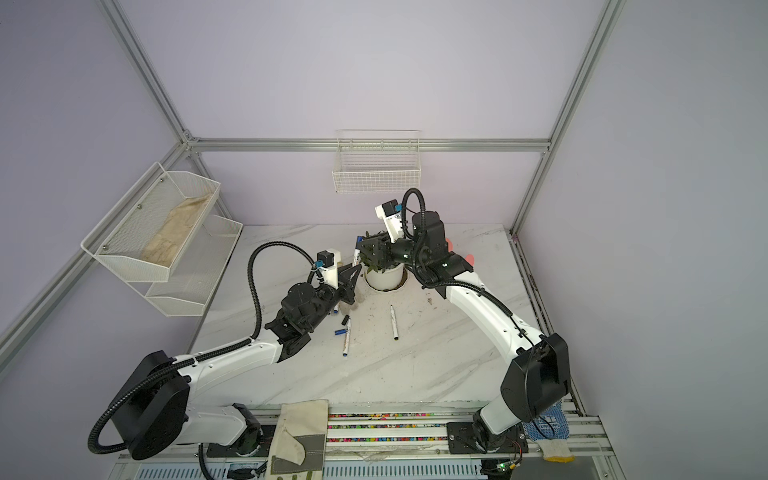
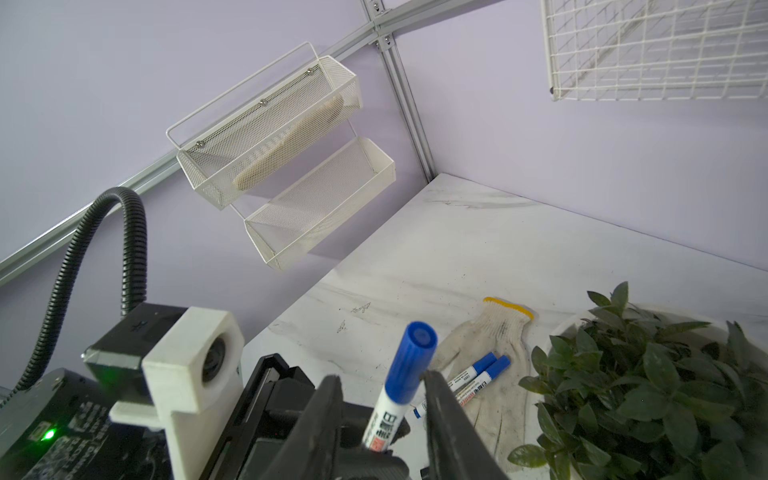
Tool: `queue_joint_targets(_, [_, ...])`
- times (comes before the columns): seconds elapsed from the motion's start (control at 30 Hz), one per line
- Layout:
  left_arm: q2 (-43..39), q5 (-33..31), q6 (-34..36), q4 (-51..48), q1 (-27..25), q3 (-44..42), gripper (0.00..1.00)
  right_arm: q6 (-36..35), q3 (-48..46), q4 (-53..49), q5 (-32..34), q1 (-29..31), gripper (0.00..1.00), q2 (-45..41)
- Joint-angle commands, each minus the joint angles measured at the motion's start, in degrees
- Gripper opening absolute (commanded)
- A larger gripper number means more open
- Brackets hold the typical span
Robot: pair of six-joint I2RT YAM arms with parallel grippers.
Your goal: Insert the pens into the pen caps
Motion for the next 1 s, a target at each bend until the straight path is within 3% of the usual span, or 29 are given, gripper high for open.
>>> queue_joint_targets(0.0, [-0.90,0.67,1.77,1.90,-0.55,-2.35,0.00,0.98,2.00,2.53,-0.71,0.02,0.36,1.23])
queue_joint_targets(0.3, [-1.36,1.40,2.16,1.88,-1.37,-2.97,0.00,1.80,1.89,3.64,-2.44,-0.06,0.31,2.69])
queue_joint_targets(0.57, [-1.03,1.09,2.34,6.45,-1.39,-3.14,0.00,2.46,0.16,3.14,-7.69,-0.14,0.08,3.32])
queue_joint_targets(0.7, [-0.83,1.49,2.33,12.66,-0.09,-1.78,0.00,3.11,-2.37,0.97,-13.47,-0.18,0.02,3.06])
queue_joint_targets(0.83, [-1.22,7.62,-2.25,17.71,4.33,1.40,0.00,2.20,-5.26,-3.00,-18.28,-0.07,0.00,2.56])
queue_joint_targets(0.97, [-0.71,21.96,-11.20,21.05,11.65,5.32,0.00,-1.66,-6.61,-8.83,-19.64,-0.01,0.00,1.48])
